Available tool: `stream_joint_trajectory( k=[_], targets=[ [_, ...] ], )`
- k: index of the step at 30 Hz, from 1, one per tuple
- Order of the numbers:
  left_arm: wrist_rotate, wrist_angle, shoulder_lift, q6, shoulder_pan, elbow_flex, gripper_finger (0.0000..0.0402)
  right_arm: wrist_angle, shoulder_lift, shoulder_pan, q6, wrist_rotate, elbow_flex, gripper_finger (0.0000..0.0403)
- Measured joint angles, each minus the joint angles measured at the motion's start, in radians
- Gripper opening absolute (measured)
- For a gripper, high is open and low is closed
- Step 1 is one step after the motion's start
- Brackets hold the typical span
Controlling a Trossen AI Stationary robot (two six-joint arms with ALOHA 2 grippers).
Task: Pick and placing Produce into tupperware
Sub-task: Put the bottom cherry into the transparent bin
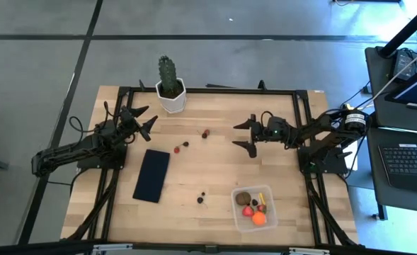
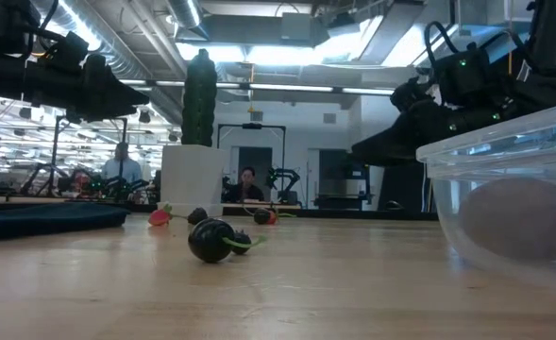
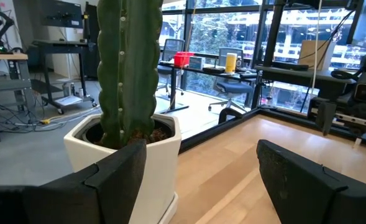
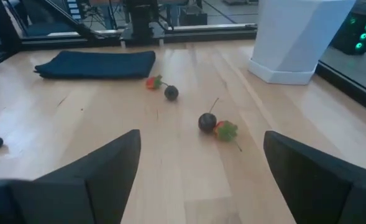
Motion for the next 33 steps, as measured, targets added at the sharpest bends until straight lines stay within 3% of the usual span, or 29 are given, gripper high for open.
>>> stream_joint_trajectory(
  k=[24,33],
  targets=[
    [0.000,0.000,0.000,0.000,0.000,0.000,0.0299,-0.031,0.000,-0.007,-0.001,-0.026,0.000,0.0339],
    [0.044,0.000,0.000,0.003,0.000,0.000,0.0367,-0.031,0.000,-0.008,-0.006,-0.026,0.001,0.0339]
  ],
)
